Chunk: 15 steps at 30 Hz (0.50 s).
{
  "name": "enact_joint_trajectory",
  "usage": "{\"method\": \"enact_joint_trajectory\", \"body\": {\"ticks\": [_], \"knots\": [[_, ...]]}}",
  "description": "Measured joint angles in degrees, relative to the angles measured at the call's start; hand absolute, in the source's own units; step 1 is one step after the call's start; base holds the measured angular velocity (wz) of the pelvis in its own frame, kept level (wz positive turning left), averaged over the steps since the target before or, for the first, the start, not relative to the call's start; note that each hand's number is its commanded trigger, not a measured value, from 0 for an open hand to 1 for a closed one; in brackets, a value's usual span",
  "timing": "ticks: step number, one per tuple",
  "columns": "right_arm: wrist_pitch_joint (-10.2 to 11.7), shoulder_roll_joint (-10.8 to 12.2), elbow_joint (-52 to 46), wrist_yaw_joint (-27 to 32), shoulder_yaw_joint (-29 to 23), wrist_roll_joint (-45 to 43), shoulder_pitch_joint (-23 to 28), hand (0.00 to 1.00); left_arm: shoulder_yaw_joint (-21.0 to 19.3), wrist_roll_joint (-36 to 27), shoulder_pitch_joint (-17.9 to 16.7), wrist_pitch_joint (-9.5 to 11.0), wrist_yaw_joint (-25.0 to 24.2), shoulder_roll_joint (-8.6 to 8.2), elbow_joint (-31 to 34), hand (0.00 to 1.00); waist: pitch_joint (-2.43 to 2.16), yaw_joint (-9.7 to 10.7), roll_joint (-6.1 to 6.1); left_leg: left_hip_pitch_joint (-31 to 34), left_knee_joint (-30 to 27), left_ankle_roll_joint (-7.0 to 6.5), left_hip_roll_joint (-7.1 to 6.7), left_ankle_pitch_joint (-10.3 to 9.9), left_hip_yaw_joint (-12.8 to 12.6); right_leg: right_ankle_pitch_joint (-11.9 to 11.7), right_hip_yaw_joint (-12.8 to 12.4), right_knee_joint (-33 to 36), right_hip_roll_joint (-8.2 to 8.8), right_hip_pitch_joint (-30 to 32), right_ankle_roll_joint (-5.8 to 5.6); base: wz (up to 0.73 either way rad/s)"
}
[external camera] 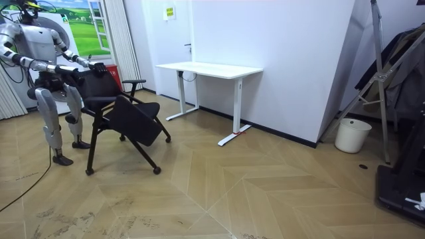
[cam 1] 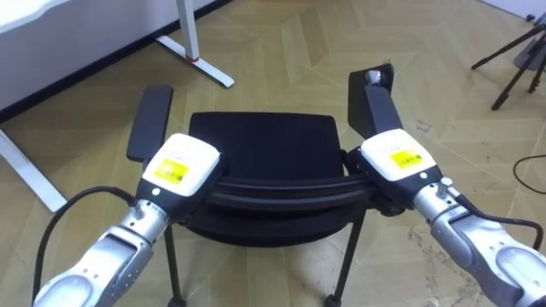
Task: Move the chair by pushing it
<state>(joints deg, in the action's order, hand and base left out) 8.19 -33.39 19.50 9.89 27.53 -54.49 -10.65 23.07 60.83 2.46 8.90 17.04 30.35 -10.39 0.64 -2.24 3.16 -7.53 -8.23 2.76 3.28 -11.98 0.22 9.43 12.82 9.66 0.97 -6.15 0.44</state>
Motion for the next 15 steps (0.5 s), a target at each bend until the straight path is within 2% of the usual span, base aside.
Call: {"method": "enact_joint_trajectory", "body": {"ticks": [9,11,13,15], "knots": [[0.51,1.2,2.11,2.47,-0.01,0.23,-0.01,1.0,-0.35,0.02,0.66,1.2,0.37,0.06,-1.24,1.0,0.24,-0.2,0.58,0.05,-0.1,0.0,0.04,0.0,0.02,0.09,0.09,-0.04,-0.01,-0.39,-0.15,0.0],[0.41,1.64,2.27,2.47,-0.12,0.28,-0.08,1.0,-0.43,0.1,1.69,1.64,0.47,0.11,-2.16,1.0,0.43,-0.7,1.08,0.57,-0.9,0.0,0.07,-0.01,-0.03,0.15,0.1,0.09,0.01,-0.15,-0.21,0.0],[0.65,2.3,3.85,2.62,-0.1,0.2,-0.9,1.0,-0.41,0.11,2.81,2.48,1.14,0.02,-4.12,1.0,0.43,-1.12,1.34,1.11,-1.99,0.0,0.11,-0.02,0.01,0.15,0.14,0.31,0.05,-0.06,-0.21,-0.03],[1.18,3.19,6.03,3.14,-0.06,-0.18,-1.74,1.0,-0.34,0.11,4.37,3.31,1.52,-0.88,-7.14,1.0,0.48,-1.11,1.3,1.34,-3.22,0.02,0.13,-0.03,-0.01,0.26,0.52,0.55,0.23,-0.55,-0.08,0.12]]}}
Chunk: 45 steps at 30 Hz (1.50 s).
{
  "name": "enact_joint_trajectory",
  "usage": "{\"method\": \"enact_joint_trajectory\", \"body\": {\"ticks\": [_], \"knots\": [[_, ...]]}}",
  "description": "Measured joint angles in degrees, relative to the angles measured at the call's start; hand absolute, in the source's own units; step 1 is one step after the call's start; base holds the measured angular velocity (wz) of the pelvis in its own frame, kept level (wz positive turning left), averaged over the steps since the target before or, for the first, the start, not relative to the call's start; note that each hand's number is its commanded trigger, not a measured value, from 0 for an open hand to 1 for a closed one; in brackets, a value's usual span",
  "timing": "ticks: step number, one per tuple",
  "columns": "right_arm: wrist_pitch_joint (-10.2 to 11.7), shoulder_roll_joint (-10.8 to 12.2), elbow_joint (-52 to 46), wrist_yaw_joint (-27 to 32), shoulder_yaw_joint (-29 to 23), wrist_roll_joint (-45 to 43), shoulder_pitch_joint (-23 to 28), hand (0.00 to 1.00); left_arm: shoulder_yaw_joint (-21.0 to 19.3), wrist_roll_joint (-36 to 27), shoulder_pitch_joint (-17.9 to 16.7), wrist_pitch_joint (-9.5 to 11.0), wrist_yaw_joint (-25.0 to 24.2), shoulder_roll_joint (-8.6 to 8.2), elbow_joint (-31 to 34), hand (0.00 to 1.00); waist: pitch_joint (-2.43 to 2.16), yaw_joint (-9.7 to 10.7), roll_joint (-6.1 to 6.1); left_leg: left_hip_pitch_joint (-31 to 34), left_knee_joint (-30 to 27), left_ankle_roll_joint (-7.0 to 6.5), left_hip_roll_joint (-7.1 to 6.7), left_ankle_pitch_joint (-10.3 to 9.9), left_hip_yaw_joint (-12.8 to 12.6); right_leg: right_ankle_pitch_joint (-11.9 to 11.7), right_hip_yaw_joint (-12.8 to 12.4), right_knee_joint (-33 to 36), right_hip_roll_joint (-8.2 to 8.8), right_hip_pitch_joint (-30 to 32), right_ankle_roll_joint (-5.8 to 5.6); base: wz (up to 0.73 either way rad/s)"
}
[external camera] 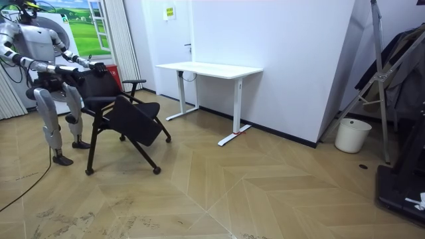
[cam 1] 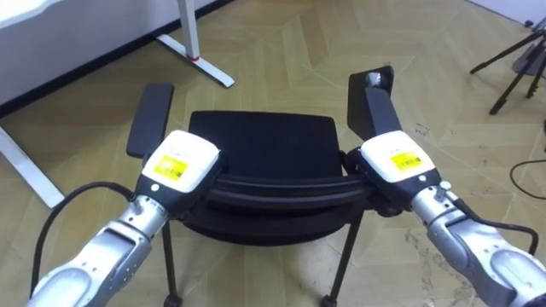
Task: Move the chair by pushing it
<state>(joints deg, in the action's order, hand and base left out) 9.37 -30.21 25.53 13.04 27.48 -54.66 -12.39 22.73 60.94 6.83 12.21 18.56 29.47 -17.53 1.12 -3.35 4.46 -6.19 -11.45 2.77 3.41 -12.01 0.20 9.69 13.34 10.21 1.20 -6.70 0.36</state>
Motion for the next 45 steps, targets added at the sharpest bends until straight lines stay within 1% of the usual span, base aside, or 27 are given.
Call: {"method": "enact_joint_trajectory", "body": {"ticks": [3,5,6,7,8,9,11,12,15,17,19,21,22,24,25,26,27,29,31,34,37,39,40,41,42,44,45], "knots": [[0.12,1.45,3.4,0.7,-0.08,-0.14,-1.77,1.0,0.25,-0.01,3.58,1.13,1.19,-1.99,-6.24,1.0,0.11,0.3,0.08,3.35,-6.21,0.14,0.02,-0.4,-0.14,1.56,0.92,3.21,0.75,1.12,0.6,0.21],[0.73,2.48,6.38,0.93,-0.1,-0.88,-4.33,1.0,0.45,-0.13,6.1,1.11,2.52,-3.08,-10.19,1.0,0.67,0.81,-0.66,9.18,-17.17,0.54,0.94,-2.49,-0.31,3.98,2.17,7.45,1.13,2.9,1.46,0.22],[0.85,2.68,7.2,1.25,-0.18,-0.96,-4.92,1.0,0.53,-0.12,7.08,1.13,2.94,-3.24,-11.44,1.0,0.9,1.38,-0.7,11.31,-20.85,0.55,0.98,-2.59,-0.37,4.95,2.99,8.79,1.26,3.22,1.53,0.49],[1.18,2.82,8.37,1.7,-0.86,-0.94,-5.51,1.0,1.04,-0.12,8.78,1.15,3.75,-4.37,-14.2,1.0,0.94,1.7,-0.82,15.59,-28.5,0.52,1.61,-2.52,-1.31,7.45,4.18,11.47,1.53,4.06,2.02,0.5],[1.84,2.92,10.29,2.44,-1.18,-0.58,-6.32,1.0,1.6,-0.12,10.5,1.13,4.58,-5.43,-16.75,1.0,1.19,1.72,-1.47,18.45,-35.1,0.49,2.84,-2.34,-1.76,9.85,4.88,14.5,1.38,4.79,2.58,0.44],[1.94,2.96,11.07,2.85,-1.23,-0.23,-6.45,1.0,2.15,-0.13,11.29,1.12,4.93,-5.91,-17.96,1.0,1.46,1.76,-2.07,19.6,-37.8,0.47,3.31,-2.04,-1.75,10.99,5.3,15.78,1.31,4.81,2.83,0.35],[2.57,3.14,13.05,4.04,-1.74,0.01,-6.27,1.0,3.15,-0.18,12.51,0.89,5.76,-7.23,-19.89,1.0,1.71,1.86,-1.98,23.82,-47.08,0.21,4.42,1.56,-1.96,14.56,5.32,20.97,1.58,4.98,3.11,0.31],[2.91,2.89,12.99,4.45,-1.78,-0.09,-6.22,1.0,3.16,-0.22,12.32,0.93,5.92,-7.29,-19.83,1.0,1.65,1.84,-2.16,25.0,-48.48,-0.02,4.61,1.67,-1.97,15.23,5.3,21.97,1.64,5.28,3.24,0.08],[3.17,1.96,11.83,5.13,-1.85,0.28,-6.33,1.0,3.2,-1.73,11.95,1.2,6.78,-7.27,-19.56,1.0,1.68,1.41,-3.28,30.61,-43.13,-1.1,4.33,0.56,-3.49,16.68,5.65,24.93,2.74,7.1,3.72,-0.2],[3.69,1.23,11.41,5.42,-1.86,0.11,-6.31,1.0,3.2,-1.77,11.88,1.61,7.02,-7.11,-19.29,1.0,1.6,1.34,-3.42,32.11,-30.93,-1.33,3.73,0.84,-6.04,17.44,5.47,24.9,3.0,7.15,2.47,-0.09],[3.78,1.43,11.32,6.5,-1.9,0.19,-5.96,1.0,3.18,-1.76,11.85,1.66,6.77,-6.35,-17.82,1.0,1.51,1.11,-3.46,32.33,-24.95,-1.45,3.78,0.83,-6.51,18.43,5.05,24.85,3.03,7.19,1.81,-0.15],[3.75,1.55,11.19,8.08,-2.04,0.18,-5.72,1.0,3.12,-1.76,11.84,1.86,6.52,-5.35,-16.37,1.0,1.15,0.38,-3.05,32.52,-23.89,-2.12,3.91,2.12,-7.46,18.95,4.84,24.78,4.02,7.51,0.76,-0.33],[3.74,1.63,11.38,8.87,-1.81,0.35,-5.66,1.0,3.11,-1.76,11.85,1.94,5.96,-4.76,-15.37,1.0,0.65,-0.48,-2.37,32.13,-24.13,-2.15,3.77,2.23,-8.46,19.35,5.75,24.68,5.98,7.11,-0.42,-0.6],[3.45,2.51,11.9,9.54,-2.0,0.3,-5.74,1.0,3.09,-1.76,11.87,2.45,5.97,-3.9,-15.03,1.0,0.23,-1.95,-1.95,31.03,-25.35,-3.2,3.07,2.38,-9.95,19.43,7.39,25.4,9.22,5.62,-2.51,-0.61],[3.15,3.34,12.0,9.64,-2.05,0.05,-6.13,1.0,2.62,-1.72,12.25,3.03,6.15,-3.13,-14.99,1.0,0.24,-2.12,-0.28,30.53,-26.53,-5.22,0.43,1.07,-9.22,20.04,6.92,28.67,11.13,5.95,-4.35,-0.31],[3.03,3.71,12.05,9.73,-2.24,-0.27,-6.84,1.0,2.02,-1.7,13.22,3.28,6.35,-3.05,-15.44,1.0,0.34,-2.17,0.24,30.68,-28.28,-6.22,-1.46,-0.06,-7.83,19.4,6.12,35.24,12.91,8.33,-3.79,-0.2],[2.83,3.97,12.11,9.73,-2.33,-0.54,-7.18,1.0,2.0,-1.7,13.78,3.39,6.53,-3.01,-16.09,1.0,0.5,-2.19,0.09,30.72,-29.05,-6.46,-1.7,-0.74,-7.49,17.69,5.16,39.0,13.51,9.91,-3.01,-0.03],[1.92,4.98,12.48,10.16,-2.07,-0.53,-7.21,1.0,2.1,-1.7,15.52,4.62,7.52,-2.95,-18.72,1.0,0.84,-2.3,-0.37,29.46,-30.42,-6.76,-1.71,-3.14,-6.84,9.19,1.61,48.59,14.21,14.84,-2.47,0.03],[1.38,5.43,12.57,10.63,-1.61,0.12,-7.49,1.0,2.23,-1.73,16.52,5.8,8.78,-2.52,-20.3,1.0,1.06,-3.24,-0.96,28.7,-30.74,-6.72,-1.19,-4.71,-5.64,5.65,-0.48,52.41,13.59,17.93,-2.97,-0.22],[-0.41,7.4,13.52,11.47,-0.92,-1.26,-10.54,1.0,0.96,-1.69,18.38,6.72,11.37,-2.14,-24.17,1.0,2.42,-5.65,-2.84,27.89,-30.11,-5.85,-1.34,-5.68,-1.33,9.86,0.25,51.7,11.36,24.6,-2.94,-0.41],[-1.73,9.52,14.91,12.51,0.62,-1.48,-12.82,1.0,-0.15,-1.56,18.33,6.94,13.67,-1.19,-25.82,1.0,2.46,-6.96,-2.6,26.89,-27.86,-3.96,-2.09,-5.68,3.75,10.3,1.49,38.6,9.59,27.9,-3.11,-0.04],[-2.46,10.18,14.99,12.55,1.05,-1.54,-13.58,1.0,-0.76,-1.56,18.28,6.44,14.53,-1.12,-25.92,1.0,2.26,-7.19,-2.22,26.51,-27.12,-2.29,-2.16,-6.05,6.83,8.64,0.68,29.3,8.57,28.56,-2.32,0.45],[-2.72,10.4,15.01,12.55,1.67,-1.51,-14.23,1.0,-1.1,-1.55,18.47,6.12,14.65,-0.91,-25.94,1.0,2.21,-7.04,-1.94,26.43,-27.23,-1.04,-2.07,-6.54,8.89,6.34,0.4,24.62,8.36,28.9,-2.41,0.7],[-3.24,10.78,15.14,12.54,2.18,-1.4,-14.66,1.0,-1.28,-1.55,18.37,5.62,14.78,-0.8,-25.84,1.0,1.83,-7.1,-1.37,26.56,-27.72,0.6,-1.74,-7.14,10.91,4.13,0.38,24.77,7.29,28.22,-1.74,0.75],[-3.26,10.75,15.12,12.53,2.18,-1.4,-14.9,1.0,-1.47,-1.54,18.29,5.44,14.89,-0.78,-25.66,1.0,1.61,-7.23,-1.02,26.57,-28.19,1.53,-1.73,-7.27,11.15,3.62,1.22,25.33,6.97,27.87,-0.7,0.71],[-3.25,10.68,15.27,12.38,2.18,-1.27,-15.94,1.0,-2.13,-1.54,18.11,4.74,15.17,-1.3,-25.06,1.0,1.63,-7.85,-1.06,26.48,-29.06,3.04,0.52,-7.82,10.87,6.37,5.61,28.72,7.19,26.8,2.48,0.67],[-3.18,10.59,15.53,12.37,2.2,-1.22,-16.22,1.0,-2.14,-1.54,18.27,4.46,15.29,-1.53,-25.06,1.0,1.61,-7.89,-1.11,26.48,-29.03,3.32,1.08,-7.66,10.61,7.04,6.44,29.11,7.16,26.44,2.89,0.69]]}}
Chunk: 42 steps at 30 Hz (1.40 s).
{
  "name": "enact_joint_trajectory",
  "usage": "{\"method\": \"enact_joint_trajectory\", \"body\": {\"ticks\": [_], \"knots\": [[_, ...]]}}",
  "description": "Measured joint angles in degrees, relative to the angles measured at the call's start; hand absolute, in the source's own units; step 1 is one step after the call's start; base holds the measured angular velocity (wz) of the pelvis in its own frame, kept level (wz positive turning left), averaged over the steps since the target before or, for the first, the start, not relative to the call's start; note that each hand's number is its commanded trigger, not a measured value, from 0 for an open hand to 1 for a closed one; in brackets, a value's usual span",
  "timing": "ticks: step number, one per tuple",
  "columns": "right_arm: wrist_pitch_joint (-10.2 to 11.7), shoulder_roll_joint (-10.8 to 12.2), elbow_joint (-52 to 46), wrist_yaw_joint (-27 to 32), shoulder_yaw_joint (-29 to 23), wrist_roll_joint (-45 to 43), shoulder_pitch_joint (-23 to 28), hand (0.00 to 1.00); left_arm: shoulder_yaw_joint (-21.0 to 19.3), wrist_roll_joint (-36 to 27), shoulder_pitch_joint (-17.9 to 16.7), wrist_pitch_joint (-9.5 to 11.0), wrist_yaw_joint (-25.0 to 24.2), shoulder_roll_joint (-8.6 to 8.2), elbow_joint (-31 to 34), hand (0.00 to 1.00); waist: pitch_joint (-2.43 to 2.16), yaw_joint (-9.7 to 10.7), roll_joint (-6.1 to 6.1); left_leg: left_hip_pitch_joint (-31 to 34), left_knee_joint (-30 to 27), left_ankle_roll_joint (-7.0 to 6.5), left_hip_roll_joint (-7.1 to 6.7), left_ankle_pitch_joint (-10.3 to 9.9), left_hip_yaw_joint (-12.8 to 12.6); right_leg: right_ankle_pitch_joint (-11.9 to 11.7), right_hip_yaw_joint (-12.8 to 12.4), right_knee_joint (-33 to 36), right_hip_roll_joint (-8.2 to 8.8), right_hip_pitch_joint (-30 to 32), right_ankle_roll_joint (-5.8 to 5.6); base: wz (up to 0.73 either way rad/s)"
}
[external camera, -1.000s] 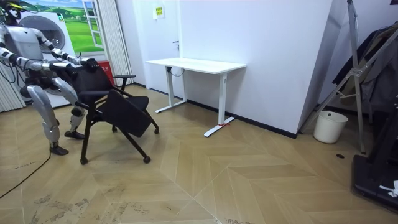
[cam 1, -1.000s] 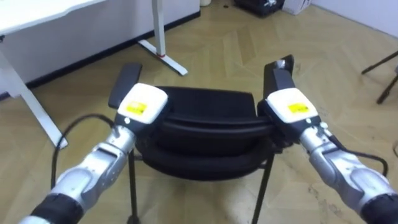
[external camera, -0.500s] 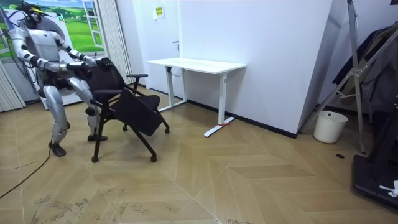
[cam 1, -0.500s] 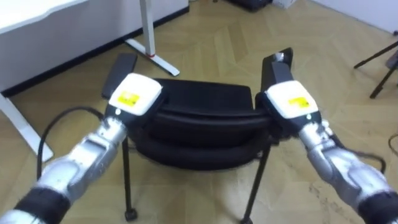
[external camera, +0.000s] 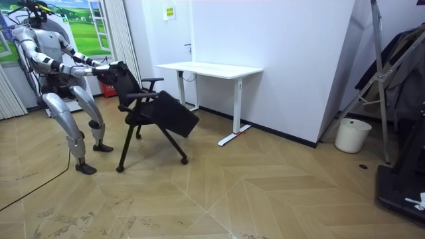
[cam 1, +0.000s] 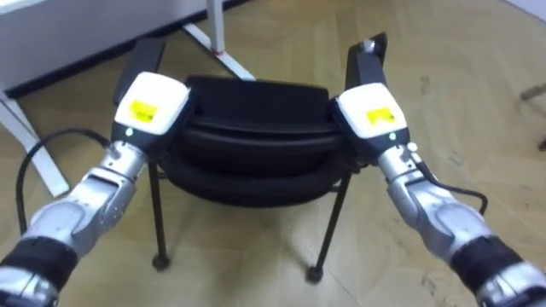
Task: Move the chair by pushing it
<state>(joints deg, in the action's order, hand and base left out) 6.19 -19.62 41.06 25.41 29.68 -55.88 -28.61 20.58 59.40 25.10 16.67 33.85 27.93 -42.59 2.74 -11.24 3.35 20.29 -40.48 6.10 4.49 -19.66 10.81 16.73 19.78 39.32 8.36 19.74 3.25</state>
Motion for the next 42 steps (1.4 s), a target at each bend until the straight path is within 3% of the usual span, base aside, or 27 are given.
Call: {"method": "enact_joint_trajectory", "body": {"ticks": [2,4,7,9,11,14,17,19,24,33,36,38,39,42], "knots": [[0.26,-0.66,0.0,-0.12,0.23,0.03,-1.02,1.0,-0.26,-0.07,-0.11,-0.73,0.87,-0.63,0.28,1.0,0.21,0.0,0.04,0.09,-0.2,0.59,1.13,0.57,-0.7,2.86,3.14,1.43,0.35,-1.25,1.4,0.6],[0.5,-1.45,-0.45,-0.84,0.27,0.12,-2.01,1.0,-0.68,-0.08,-0.26,-1.33,1.46,-0.79,1.01,1.0,0.31,-0.05,0.14,0.25,-0.58,0.68,2.02,0.64,-1.67,4.92,4.62,2.72,0.52,-1.72,2.22,0.43],[0.52,-1.6,-1.15,-2.08,-0.27,-0.09,-3.2,1.0,-1.51,-0.07,-0.98,-2.55,2.62,-1.9,1.19,1.0,0.86,-0.2,0.97,0.85,-2.56,0.87,2.86,0.75,-3.99,8.52,5.72,6.11,1.44,-1.85,3.02,0.33],[0.77,-1.72,-0.98,-2.62,0.07,-0.09,-4.16,1.0,-1.75,-0.39,-1.03,-3.11,3.35,-2.31,1.05,1.0,0.96,-0.14,0.43,2.81,-6.54,0.65,3.25,0.87,-4.04,10.41,7.42,7.84,2.02,-2.23,3.78,0.33],[0.93,-3.08,-0.94,-2.61,0.5,0.37,-4.57,1.0,-0.68,-1.35,-0.63,-4.22,3.57,-2.87,0.83,1.0,1.12,0.36,-0.03,5.36,-13.1,-0.52,3.77,1.56,-5.42,13.36,9.44,11.09,3.43,-3.17,4.07,0.48],[2.11,-4.05,0.32,-2.47,0.23,1.24,-4.23,1.0,0.66,-1.46,-0.39,-5.47,3.88,-4.06,0.52,1.0,1.3,1.84,-0.09,5.92,-15.46,-0.67,4.5,1.65,-7.68,15.88,11.92,12.52,4.69,-6.02,3.18,0.56],[2.55,-5.06,-0.15,-2.23,-0.59,1.6,-3.41,1.0,1.43,-1.35,0.2,-6.17,4.04,-5.06,0.5,1.0,1.31,2.68,-0.73,7.11,-16.34,-1.0,5.34,1.86,-8.64,16.73,14.12,12.54,4.86,-7.58,2.71,0.44],[2.55,-5.36,-0.16,-2.13,-0.46,1.61,-3.4,1.0,1.63,-1.35,0.28,-6.37,4.31,-5.42,0.11,1.0,1.4,2.89,-0.8,7.15,-16.14,-0.98,5.35,1.84,-9.41,16.87,14.22,12.6,5.25,-7.77,2.46,0.21],[2.61,-5.56,-0.19,-0.91,-0.52,1.34,-3.43,1.0,1.74,-1.37,0.29,-6.62,4.74,-6.25,0.05,1.0,1.46,3.59,-0.75,7.07,-11.68,-0.89,2.74,1.89,-9.8,16.77,14.76,12.89,7.6,-7.43,1.87,0.11],[2.56,-6.26,-0.98,0.3,-0.68,1.43,-3.26,1.0,1.52,-1.28,-0.57,-7.53,4.33,-6.1,3.54,1.0,0.79,2.89,-0.51,6.55,-8.81,-1.27,2.5,1.68,-13.67,15.98,13.58,12.29,9.19,-5.86,0.69,-0.01],[2.6,-6.4,-1.33,0.69,-0.99,1.4,-2.01,1.0,1.55,-1.09,-1.58,-7.74,3.42,-6.09,4.96,1.0,0.43,2.86,0.61,4.46,-5.63,-2.17,0.83,1.17,-15.15,15.73,13.12,11.73,10.64,-6.44,-0.78,0.1],[2.79,-6.35,-1.09,1.15,-0.69,1.56,-0.95,1.0,1.62,-0.79,-2.7,-7.62,3.0,-6.26,5.44,1.0,0.15,2.49,0.61,2.55,-4.26,-3.21,0.21,0.21,-16.26,15.2,12.14,11.17,10.74,-7.77,-2.25,-0.03],[2.84,-6.32,-0.99,1.24,-0.62,1.61,-0.88,1.0,1.62,-0.77,-2.77,-7.53,2.99,-6.24,5.43,1.0,0.12,2.17,0.58,2.23,-4.33,-3.43,0.06,-0.23,-16.27,15.12,11.51,11.3,10.76,-7.87,-2.4,-0.08],[2.45,-5.96,-0.55,1.65,-0.39,2.23,-0.83,1.0,2.05,-0.7,-0.85,-6.89,2.66,-6.06,3.97,1.0,0.33,2.05,0.68,2.16,-6.27,-3.21,-0.1,-2.83,-16.4,13.53,6.11,16.62,10.48,-5.78,-3.19,0.16]]}}
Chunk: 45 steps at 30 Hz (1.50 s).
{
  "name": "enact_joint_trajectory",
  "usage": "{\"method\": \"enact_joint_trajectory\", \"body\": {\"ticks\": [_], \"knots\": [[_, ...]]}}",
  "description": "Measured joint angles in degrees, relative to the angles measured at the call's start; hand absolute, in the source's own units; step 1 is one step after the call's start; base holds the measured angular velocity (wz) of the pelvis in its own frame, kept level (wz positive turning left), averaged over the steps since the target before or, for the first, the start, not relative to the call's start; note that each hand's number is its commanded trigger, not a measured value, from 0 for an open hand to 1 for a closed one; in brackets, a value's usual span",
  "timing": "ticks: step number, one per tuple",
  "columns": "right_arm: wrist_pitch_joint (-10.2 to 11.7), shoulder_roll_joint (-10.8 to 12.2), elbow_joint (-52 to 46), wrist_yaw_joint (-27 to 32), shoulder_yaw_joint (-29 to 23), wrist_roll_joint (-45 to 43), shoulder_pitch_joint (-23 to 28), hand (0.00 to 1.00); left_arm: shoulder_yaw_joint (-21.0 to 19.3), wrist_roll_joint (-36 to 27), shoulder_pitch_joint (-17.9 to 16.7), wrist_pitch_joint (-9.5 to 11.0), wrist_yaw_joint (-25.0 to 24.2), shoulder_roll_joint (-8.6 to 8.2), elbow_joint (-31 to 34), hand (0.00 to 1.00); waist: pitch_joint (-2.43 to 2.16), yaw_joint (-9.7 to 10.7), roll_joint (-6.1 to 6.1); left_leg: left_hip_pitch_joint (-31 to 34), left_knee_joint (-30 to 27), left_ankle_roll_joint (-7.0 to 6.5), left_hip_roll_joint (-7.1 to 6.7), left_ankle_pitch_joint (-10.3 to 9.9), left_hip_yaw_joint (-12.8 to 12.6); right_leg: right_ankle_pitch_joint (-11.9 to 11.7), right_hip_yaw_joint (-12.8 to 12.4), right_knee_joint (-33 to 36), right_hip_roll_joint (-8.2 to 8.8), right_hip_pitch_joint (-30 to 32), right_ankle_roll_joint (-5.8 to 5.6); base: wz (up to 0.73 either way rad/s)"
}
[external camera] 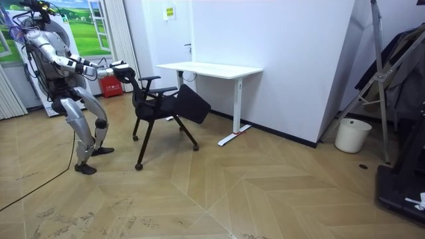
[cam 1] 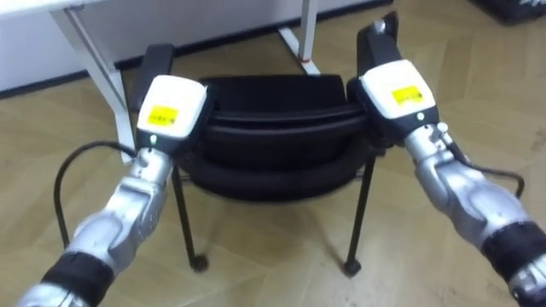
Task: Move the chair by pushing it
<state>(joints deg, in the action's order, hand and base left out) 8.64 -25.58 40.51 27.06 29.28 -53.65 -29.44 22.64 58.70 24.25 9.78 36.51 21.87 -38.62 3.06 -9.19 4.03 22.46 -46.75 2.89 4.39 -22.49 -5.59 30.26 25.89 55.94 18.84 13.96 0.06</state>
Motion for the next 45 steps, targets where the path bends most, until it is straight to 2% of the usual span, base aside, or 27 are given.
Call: {"method": "enact_joint_trajectory", "body": {"ticks": [1,2,4,5,6,7,9,10,11,12,13,14,17,21,22,24,26,30,31,33,35,36,37,38,40,42,45], "knots": [[-0.02,0.61,1.52,0.15,-0.16,0.23,-0.63,1.0,0.03,0.01,0.86,0.54,-0.51,0.28,-1.09,1.0,0.04,-0.53,-0.11,-0.09,-1.05,-0.27,0.34,-1.19,-0.02,-1.74,-2.92,2.98,-0.55,1.58,-0.12,-0.05],[-0.02,1.11,2.27,0.47,-0.14,0.12,-1.17,1.0,0.02,0.01,1.87,1.32,-0.38,0.78,-2.51,1.0,0.46,-1.16,-0.86,-0.04,-2.12,-0.53,1.13,-2.18,0.22,-4.01,-4.48,5.19,-1.4,2.85,0.06,-0.09],[-1.05,2.66,3.11,1.16,0.04,0.13,-1.42,1.0,0.13,-0.03,3.34,2.6,0.06,1.38,-4.65,1.0,0.94,-1.48,-1.33,0.01,-2.68,-0.81,1.33,-2.84,1.68,-7.3,-5.43,7.94,-1.69,4.32,-0.12,0.03],[-1.54,3.39,3.44,1.31,0.06,0.12,-1.75,1.0,0.09,-0.03,4.08,3.07,0.37,1.69,-5.47,1.0,1.09,-1.81,-1.67,-0.14,-2.94,-0.83,2.09,-3.17,2.56,-8.62,-7.79,9.55,-3.12,6.9,-0.69,0.0],[-1.83,3.65,3.44,1.44,0.12,0.29,-2.06,1.0,0.07,-0.07,4.39,3.26,0.54,2.13,-5.6,1.0,1.15,-2.06,-1.68,-0.06,-2.92,-0.78,2.34,-3.28,2.84,-7.9,-9.39,9.28,-4.21,8.36,-1.3,-0.16],[-2.4,4.28,3.45,1.52,0.67,0.33,-2.59,1.0,-0.09,-0.45,4.7,3.52,0.85,3.0,-5.87,1.0,1.33,-2.28,-1.97,-0.07,-2.8,-0.57,3.2,-3.37,3.18,-5.61,-11.0,6.39,-6.21,11.1,-1.67,0.0],[-2.86,5.15,3.51,1.52,0.76,-0.17,-3.0,1.0,-0.07,-0.57,4.63,3.81,1.16,3.35,-6.61,1.0,1.51,-2.21,-2.22,-0.35,-2.38,-0.01,3.24,-3.23,4.58,-5.82,-11.64,-0.7,-7.13,14.62,-1.57,0.34],[-2.7,5.71,3.85,1.52,0.64,-0.6,-2.97,1.0,-0.21,-0.56,4.33,3.8,1.35,3.53,-6.79,1.0,1.54,-2.16,-1.9,-0.78,-2.53,0.63,3.16,-3.57,5.38,-8.25,-11.94,-6.46,-7.18,16.05,-0.91,0.68],[-2.43,6.15,4.17,1.49,0.69,-0.69,-2.45,1.0,-0.53,-0.53,3.85,3.73,1.04,3.71,-6.77,1.0,1.07,-2.07,-1.27,-0.87,-3.14,1.69,3.09,-4.22,6.74,-10.3,-11.98,-6.96,-7.69,15.71,-0.44,0.66],[-2.4,6.26,4.17,1.44,0.66,-0.67,-2.16,1.0,-0.44,-0.5,3.63,3.78,0.9,3.87,-6.54,1.0,0.6,-2.18,-0.8,-0.63,-3.31,2.06,3.12,-4.35,7.37,-10.64,-11.72,-6.97,-8.38,15.32,0.16,0.61],[-2.36,6.18,3.7,1.21,0.41,-0.58,-2.19,1.0,-0.44,-0.52,3.61,3.74,0.77,4.12,-5.8,1.0,0.46,-2.06,-1.05,-0.82,-3.53,2.59,4.17,-4.34,7.55,-11.89,-10.92,-7.17,-9.23,14.42,2.21,0.44],[-2.37,6.02,3.76,0.84,0.33,-0.58,-2.49,1.0,-0.48,-0.58,3.44,3.28,0.77,3.73,-5.77,1.0,0.6,-2.21,-1.13,-1.23,-3.25,3.57,5.01,-4.02,7.29,-12.12,-10.55,-7.11,-9.65,13.87,3.0,0.34],[-1.93,5.41,3.32,-0.11,0.32,-1.57,-3.69,1.0,-1.76,-0.62,2.22,2.45,1.46,3.1,-4.68,1.0,0.6,-2.64,-1.32,-1.43,-0.93,4.77,5.21,-3.38,7.5,-11.52,-9.81,-7.31,-10.05,14.07,3.74,0.12],[-1.15,5.78,3.15,-1.49,0.36,-2.63,-4.15,1.0,-1.99,-0.66,0.14,1.35,2.48,3.2,-3.56,1.0,0.52,-3.14,-1.25,-3.28,0.57,5.21,5.26,-3.11,7.58,-10.06,-10.01,-7.11,-10.87,13.13,4.05,0.05],[-1.06,5.87,3.07,-1.6,0.32,-2.68,-3.5,1.0,-1.72,-0.69,-0.46,1.2,2.87,3.18,-3.51,1.0,0.55,-2.67,-1.25,-3.6,-1.19,4.99,5.35,-2.87,7.73,-9.12,-10.14,-6.55,-10.92,12.18,3.98,0.38],[-0.87,6.01,3.1,-1.61,0.08,-2.68,-2.71,1.0,-1.31,-0.83,-0.8,0.67,2.81,3.12,-3.27,1.0,0.72,-1.41,-1.1,-1.84,-7.94,2.37,5.41,-1.22,7.72,-6.95,-10.94,-4.48,-11.1,10.95,3.75,0.45],[-0.41,5.93,3.06,-1.82,-0.88,-2.67,-0.67,1.0,-0.37,-0.85,-1.46,-0.35,2.56,2.26,-2.98,1.0,0.63,-1.35,-1.31,0.68,-16.05,0.92,5.51,2.37,8.1,-4.71,-12.64,-2.4,-11.82,9.48,3.39,0.23],[0.57,4.92,2.44,-1.65,-1.47,-2.66,0.67,1.0,0.62,-0.95,-1.56,-0.54,2.37,1.5,-3.07,1.0,0.69,-0.65,-1.29,2.11,-19.84,0.95,4.53,4.72,8.15,-3.56,-14.82,-1.37,-12.23,7.79,2.84,0.23],[0.91,4.79,2.49,-1.55,-1.5,-2.52,0.87,1.0,0.83,-0.99,-1.49,-0.5,1.93,1.26,-3.18,1.0,0.85,-0.12,-1.3,2.9,-19.69,0.83,3.24,4.15,8.13,-3.36,-15.85,-1.28,-12.1,7.53,2.46,0.61],[1.84,3.64,3.29,-1.0,-2.0,-2.02,1.17,1.0,1.75,-1.0,-0.78,-0.57,1.67,0.43,-3.24,1.0,1.17,1.56,-0.61,5.14,-15.53,-0.47,0.39,2.89,6.34,-2.9,-18.68,-1.26,-12.17,7.49,1.61,0.53],[2.49,2.31,3.82,-0.15,-1.92,-1.27,1.61,1.0,2.45,-0.99,-0.44,-0.76,1.15,-0.57,-2.93,1.0,1.17,1.72,-0.42,7.02,-4.11,-0.34,-2.64,2.99,4.19,-2.4,-23.2,-1.38,-13.22,7.67,0.23,-0.07],[2.54,2.03,3.7,0.16,-1.89,-1.04,1.79,1.0,2.43,-0.96,-0.4,-0.69,1.14,-0.75,-2.87,1.0,1.19,1.65,-0.58,7.44,-2.47,-0.41,-2.91,4.12,4.23,-2.45,-24.16,-1.28,-13.47,8.14,-0.31,-0.5],[2.52,1.74,3.62,0.8,-1.9,-0.94,2.23,1.0,2.43,-0.91,-0.56,-0.53,1.02,-0.82,-2.84,1.0,0.46,0.75,-1.1,7.63,-2.77,-0.62,-2.89,4.53,3.72,-2.56,-25.46,-1.3,-13.89,8.71,-1.5,-0.57],[2.34,2.14,3.61,1.08,-1.84,-0.94,1.97,1.0,2.31,-1.02,-0.44,-0.27,1.03,-0.29,-2.77,1.0,-0.05,0.72,-1.71,7.81,-3.13,-1.61,-3.07,4.28,3.22,-2.73,-25.19,-1.63,-13.59,8.98,-2.14,-0.49],[1.9,2.91,3.56,1.23,-1.96,-0.94,1.9,1.0,2.16,-1.02,0.07,-0.34,0.48,0.25,-2.55,1.0,-0.18,1.02,-1.32,7.75,-3.07,-2.41,-3.45,3.85,2.44,-3.15,-24.04,-2.54,-11.74,8.69,-3.01,-0.14],[2.03,3.11,3.81,1.73,-2.53,-0.99,2.03,1.0,2.27,-1.0,0.5,-0.32,0.09,0.49,-2.31,1.0,-0.14,1.28,-1.29,7.45,-3.07,-4.11,-4.28,4.15,2.19,-3.53,-22.9,-3.12,-9.8,7.95,-4.11,0.0],[2.05,3.21,3.63,2.79,-2.8,-0.99,2.11,1.0,2.06,-1.01,0.46,-0.31,-0.65,0.88,-1.34,1.0,-0.29,1.55,-0.74,7.29,-2.92,-5.52,-4.23,3.66,-0.37,-3.64,-22.29,-3.32,-7.23,7.9,-5.57,-0.02]]}}
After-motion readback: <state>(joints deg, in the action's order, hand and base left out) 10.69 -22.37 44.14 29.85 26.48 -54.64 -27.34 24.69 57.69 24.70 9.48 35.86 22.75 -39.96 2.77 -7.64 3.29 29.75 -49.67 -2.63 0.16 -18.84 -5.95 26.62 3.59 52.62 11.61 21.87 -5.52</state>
